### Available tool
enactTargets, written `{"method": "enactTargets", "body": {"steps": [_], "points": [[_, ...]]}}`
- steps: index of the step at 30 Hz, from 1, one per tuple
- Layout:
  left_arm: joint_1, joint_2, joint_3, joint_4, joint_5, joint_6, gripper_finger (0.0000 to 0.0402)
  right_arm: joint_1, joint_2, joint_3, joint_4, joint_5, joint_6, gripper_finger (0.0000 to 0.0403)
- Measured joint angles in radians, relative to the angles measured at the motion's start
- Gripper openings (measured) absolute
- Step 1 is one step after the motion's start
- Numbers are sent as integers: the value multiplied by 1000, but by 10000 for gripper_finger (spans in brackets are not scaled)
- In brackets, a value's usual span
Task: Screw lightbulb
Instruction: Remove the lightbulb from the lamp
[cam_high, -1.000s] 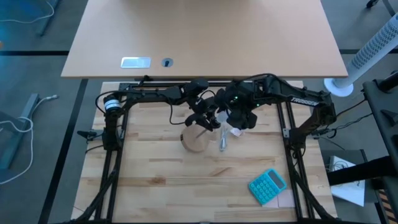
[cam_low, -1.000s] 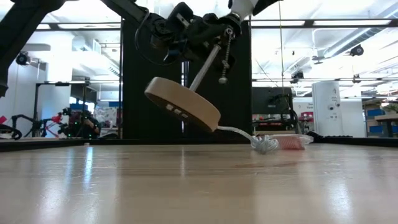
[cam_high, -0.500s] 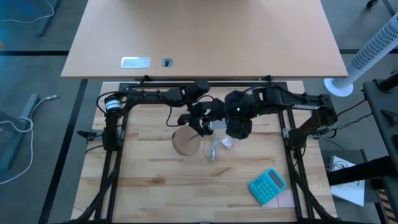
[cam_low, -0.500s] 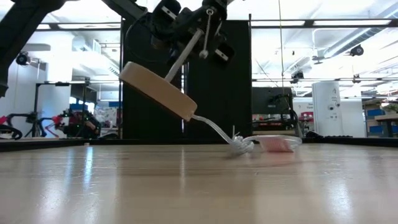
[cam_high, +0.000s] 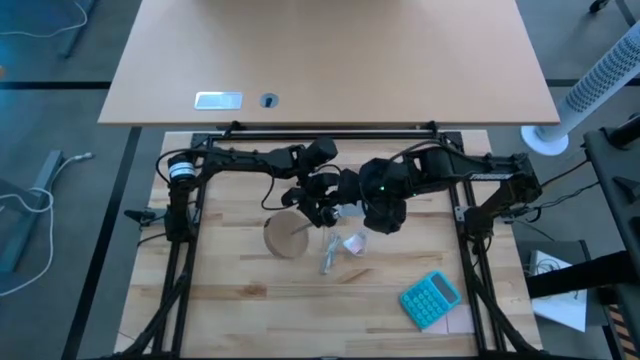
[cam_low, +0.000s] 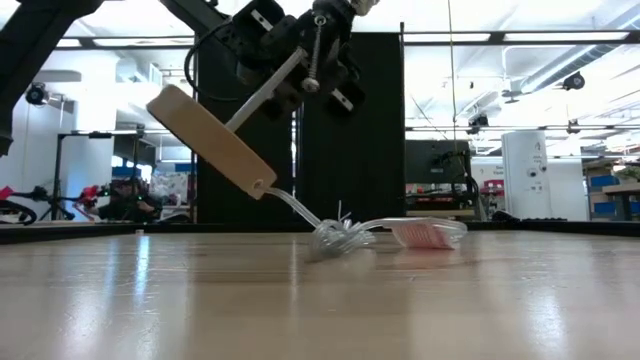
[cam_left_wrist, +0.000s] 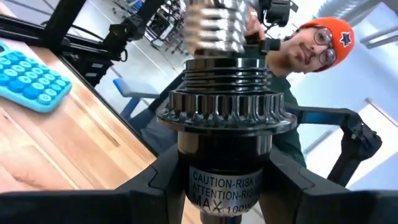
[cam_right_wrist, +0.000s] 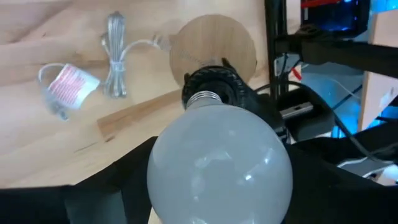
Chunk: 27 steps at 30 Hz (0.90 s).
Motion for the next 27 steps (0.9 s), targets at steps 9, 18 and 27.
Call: {"method": "enactTargets", "body": {"steps": [9,18,27], "points": [[40,-44,-58,-16,-169,36,140,-9,-29,49,-60,42,187,251],[64,-361,-172,-21,-669,119,140,-178,-83,55,-222,54,561,254],[-18,-684,-445,381,-1176,79,140,-379,-56,-34,-322,53,850,253]]}}
